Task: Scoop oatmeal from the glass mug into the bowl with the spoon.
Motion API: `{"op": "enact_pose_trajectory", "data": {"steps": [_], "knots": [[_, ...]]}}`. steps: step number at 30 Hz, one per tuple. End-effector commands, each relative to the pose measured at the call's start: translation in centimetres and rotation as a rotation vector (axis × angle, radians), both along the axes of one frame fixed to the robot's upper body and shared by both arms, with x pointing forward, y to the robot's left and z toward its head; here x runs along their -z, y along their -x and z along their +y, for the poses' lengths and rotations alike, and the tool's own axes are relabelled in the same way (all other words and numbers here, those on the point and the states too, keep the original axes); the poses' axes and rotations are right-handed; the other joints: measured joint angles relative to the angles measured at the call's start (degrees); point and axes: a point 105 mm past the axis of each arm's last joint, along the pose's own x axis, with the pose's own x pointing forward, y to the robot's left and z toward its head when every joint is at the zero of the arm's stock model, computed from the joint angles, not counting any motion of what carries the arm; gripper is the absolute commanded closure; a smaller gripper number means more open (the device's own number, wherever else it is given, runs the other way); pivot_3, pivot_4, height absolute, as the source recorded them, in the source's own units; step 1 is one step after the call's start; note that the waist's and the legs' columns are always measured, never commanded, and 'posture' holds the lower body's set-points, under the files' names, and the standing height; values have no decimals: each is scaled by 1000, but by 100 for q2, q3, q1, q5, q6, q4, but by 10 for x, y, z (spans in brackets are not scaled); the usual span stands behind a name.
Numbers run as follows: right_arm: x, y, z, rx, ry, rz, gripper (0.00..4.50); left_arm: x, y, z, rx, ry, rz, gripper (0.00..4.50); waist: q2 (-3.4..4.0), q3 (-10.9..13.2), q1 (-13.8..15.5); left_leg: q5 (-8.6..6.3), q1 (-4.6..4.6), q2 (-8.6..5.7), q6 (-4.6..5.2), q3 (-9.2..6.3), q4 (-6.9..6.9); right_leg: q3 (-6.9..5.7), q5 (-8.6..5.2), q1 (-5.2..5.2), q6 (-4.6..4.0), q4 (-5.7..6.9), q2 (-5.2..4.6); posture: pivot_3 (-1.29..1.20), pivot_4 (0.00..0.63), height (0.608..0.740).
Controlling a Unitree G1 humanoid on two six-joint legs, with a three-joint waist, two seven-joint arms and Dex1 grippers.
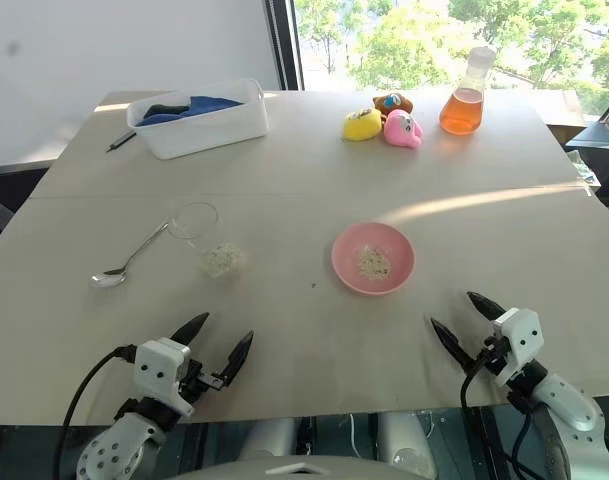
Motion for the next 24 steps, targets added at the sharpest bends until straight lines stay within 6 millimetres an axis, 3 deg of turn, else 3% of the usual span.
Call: {"op": "enact_pose_trajectory", "data": {"steps": [1, 5, 10, 18, 24], "knots": [[-16, -2, -3, -61, -10, -46, 0, -12, -4, 8, -54, 27, -56, 28, 0, 0, 0, 0, 0, 0, 0, 0, 0, 0, 0, 0, 0, 0, 0, 0, 150, 740], [-38, -4, -7, -157, -10, -67, 0, -24, 0, 32, -155, 8, -111, 28, -1, 1, -9, 0, 1, 0, 0, 4, 1, 3, 1, 0, 0, 0, 0, 0, 150, 740], [-65, -1, 9, -370, 11, -65, 0, -30, 0, 63, -244, -4, -113, 28, -3, 2, -1, 0, 1, 2, 0, -5, 1, -1, 1, 1, 0, 1, 4, 0, 150, 740], [-118, -1, 64, -703, -3, -103, 0, -78, -29, 119, -292, -45, -175, 28, -5, 3, 5, 0, 10, 6, 0, -17, 8, -15, 4, 17, 2, 4, 10, 0, 150, 740], [-125, 1, 85, -818, 20, -81, 0, -92, -54, 152, -315, -130, -99, 28, -9, 5, 32, 0, 1, 1, -1, -16, 7, -22, 13, 16, 18, -5, 0, 0, 150, 740]]}}
